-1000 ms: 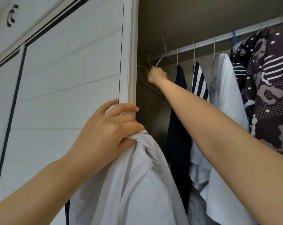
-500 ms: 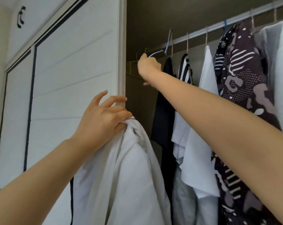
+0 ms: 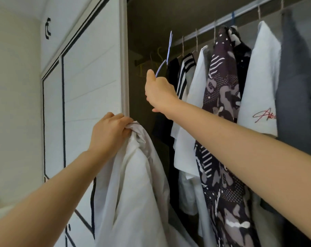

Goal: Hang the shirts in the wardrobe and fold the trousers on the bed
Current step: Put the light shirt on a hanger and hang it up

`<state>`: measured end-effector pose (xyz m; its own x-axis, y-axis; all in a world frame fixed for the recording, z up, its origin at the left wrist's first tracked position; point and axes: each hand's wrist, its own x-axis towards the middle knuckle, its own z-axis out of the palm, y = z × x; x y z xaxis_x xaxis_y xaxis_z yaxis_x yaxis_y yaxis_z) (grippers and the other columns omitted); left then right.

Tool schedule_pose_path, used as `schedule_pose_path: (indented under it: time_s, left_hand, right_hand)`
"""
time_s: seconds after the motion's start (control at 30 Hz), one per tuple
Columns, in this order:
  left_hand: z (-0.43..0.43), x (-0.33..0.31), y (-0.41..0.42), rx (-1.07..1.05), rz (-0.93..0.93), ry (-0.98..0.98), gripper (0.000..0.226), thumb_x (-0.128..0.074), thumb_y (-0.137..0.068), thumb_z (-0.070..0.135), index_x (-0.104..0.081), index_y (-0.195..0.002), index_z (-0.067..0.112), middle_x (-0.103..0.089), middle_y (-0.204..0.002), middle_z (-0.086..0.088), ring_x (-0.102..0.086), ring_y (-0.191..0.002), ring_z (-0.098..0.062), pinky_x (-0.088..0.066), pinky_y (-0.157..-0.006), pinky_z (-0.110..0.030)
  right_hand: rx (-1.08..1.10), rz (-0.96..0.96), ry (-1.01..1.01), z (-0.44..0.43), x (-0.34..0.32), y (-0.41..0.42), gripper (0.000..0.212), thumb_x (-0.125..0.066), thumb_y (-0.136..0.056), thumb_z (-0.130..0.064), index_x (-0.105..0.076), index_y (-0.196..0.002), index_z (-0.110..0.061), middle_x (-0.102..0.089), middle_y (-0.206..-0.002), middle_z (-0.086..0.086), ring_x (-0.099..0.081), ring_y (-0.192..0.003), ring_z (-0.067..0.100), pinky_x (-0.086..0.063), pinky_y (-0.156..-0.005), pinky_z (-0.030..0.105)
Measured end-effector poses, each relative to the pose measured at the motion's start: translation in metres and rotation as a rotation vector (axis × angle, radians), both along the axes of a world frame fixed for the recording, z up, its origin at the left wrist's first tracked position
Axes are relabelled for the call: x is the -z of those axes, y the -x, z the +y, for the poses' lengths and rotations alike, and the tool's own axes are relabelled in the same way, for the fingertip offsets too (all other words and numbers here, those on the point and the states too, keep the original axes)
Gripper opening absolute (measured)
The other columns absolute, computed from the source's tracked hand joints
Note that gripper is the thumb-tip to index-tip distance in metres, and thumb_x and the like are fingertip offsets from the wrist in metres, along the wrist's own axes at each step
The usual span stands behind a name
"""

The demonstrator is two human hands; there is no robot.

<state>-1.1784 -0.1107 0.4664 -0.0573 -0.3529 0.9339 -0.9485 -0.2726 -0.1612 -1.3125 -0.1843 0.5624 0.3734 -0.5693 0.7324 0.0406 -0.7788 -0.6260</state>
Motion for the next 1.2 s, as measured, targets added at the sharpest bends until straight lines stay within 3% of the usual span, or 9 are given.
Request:
schedule_pose_path:
  time_s: [0.23,0.33,0.47,0.63,0.8,0.93,1.03,1.13,1.2]
  left_hand:
    - [0.030,0.040,0.039,0.034,0.401,0.051,0.027,-0.043,-0.102,0.020,-0.063,-0.120,0.020,-0.064,-0.105,-0.002,-0.053,-0.086,-0.017,-0.038,-0.074,-0.032]
    - [0.044,0.054,0.050,0.038,0.516,0.016,0.026,-0.043,-0.101,0.016,-0.064,-0.115,0.021,-0.063,-0.094,0.004,-0.052,-0.079,-0.016,-0.036,-0.070,-0.031]
    - [0.061,0.072,0.057,0.059,0.621,-0.037,0.025,-0.043,-0.099,0.014,-0.063,-0.094,0.029,-0.060,-0.079,0.012,-0.051,-0.070,-0.004,-0.036,-0.061,-0.021]
    - [0.079,0.083,0.062,-0.018,0.718,-0.083,0.025,-0.046,-0.093,0.010,-0.064,-0.085,0.026,-0.064,-0.079,0.004,-0.059,-0.080,-0.024,-0.044,-0.070,-0.035]
    - [0.093,0.087,0.070,-0.090,0.684,-0.253,0.022,-0.046,-0.093,0.018,-0.066,-0.086,0.022,-0.067,-0.082,-0.001,-0.061,-0.083,-0.027,-0.052,-0.078,-0.049]
    - [0.098,0.096,0.068,-0.282,0.450,-0.371,0.016,-0.049,-0.094,0.022,-0.063,-0.090,0.026,-0.061,-0.077,0.002,-0.055,-0.078,-0.027,-0.041,-0.063,-0.035]
    - [0.104,0.104,0.064,-0.389,0.283,-0.454,0.015,-0.052,-0.094,0.027,-0.065,-0.100,0.026,-0.065,-0.084,-0.004,-0.057,-0.081,-0.031,-0.035,-0.062,-0.033]
    - [0.111,0.114,0.054,-0.403,0.263,-0.515,0.015,-0.054,-0.094,0.030,-0.065,-0.103,0.026,-0.068,-0.093,-0.010,-0.064,-0.089,-0.035,-0.039,-0.064,-0.033]
    - [0.117,0.123,0.045,-0.359,0.276,-0.527,0.014,-0.055,-0.092,0.028,-0.065,-0.098,0.021,-0.068,-0.087,-0.011,-0.065,-0.083,-0.034,-0.043,-0.064,-0.033]
  right_hand:
    - [-0.229,0.047,-0.183,0.023,0.043,0.052,0.050,-0.026,-0.103,-0.040,-0.048,-0.133,-0.007,-0.050,-0.098,0.002,-0.054,-0.085,0.019,-0.053,-0.063,0.035]
    - [-0.247,0.001,-0.040,0.033,0.072,0.075,0.035,-0.028,-0.103,-0.039,-0.047,-0.118,-0.014,-0.052,-0.085,-0.003,-0.059,-0.079,0.018,-0.057,-0.079,0.047]
    - [-0.355,-0.072,0.009,0.043,0.113,0.102,0.013,-0.031,-0.104,-0.035,-0.040,-0.098,-0.028,-0.051,-0.081,-0.001,-0.063,-0.080,0.030,-0.058,-0.070,0.048]
    - [-0.515,-0.055,-0.070,0.049,0.157,0.132,0.022,-0.034,-0.104,-0.016,-0.039,-0.124,-0.022,-0.051,-0.102,0.011,-0.064,-0.095,0.027,-0.060,-0.071,0.036]
    - [-0.683,-0.147,-0.237,0.065,0.197,0.162,0.044,-0.032,-0.096,0.010,-0.049,-0.119,-0.023,-0.056,-0.104,0.022,-0.063,-0.088,0.025,-0.061,-0.073,0.040]
    - [-0.822,-0.168,-0.310,0.080,0.224,0.176,0.035,-0.040,-0.097,0.011,-0.053,-0.115,-0.015,-0.061,-0.107,0.021,-0.065,-0.099,0.028,-0.058,-0.084,0.046]
    - [-0.838,-0.005,-0.345,0.086,0.229,0.173,0.023,-0.050,-0.091,0.013,-0.060,-0.103,-0.003,-0.066,-0.117,0.013,-0.064,-0.111,0.024,-0.053,-0.096,0.043]
    - [-0.884,0.083,-0.443,0.098,0.229,0.155,0.016,-0.048,-0.096,0.005,-0.061,-0.099,-0.004,-0.072,-0.093,0.009,-0.071,-0.087,0.020,-0.057,-0.088,0.040]
    - [-0.892,0.106,-0.520,0.108,0.236,0.142,0.015,-0.048,-0.099,-0.003,-0.062,-0.095,-0.008,-0.062,-0.068,0.005,-0.060,-0.054,0.015,-0.057,-0.061,0.032]
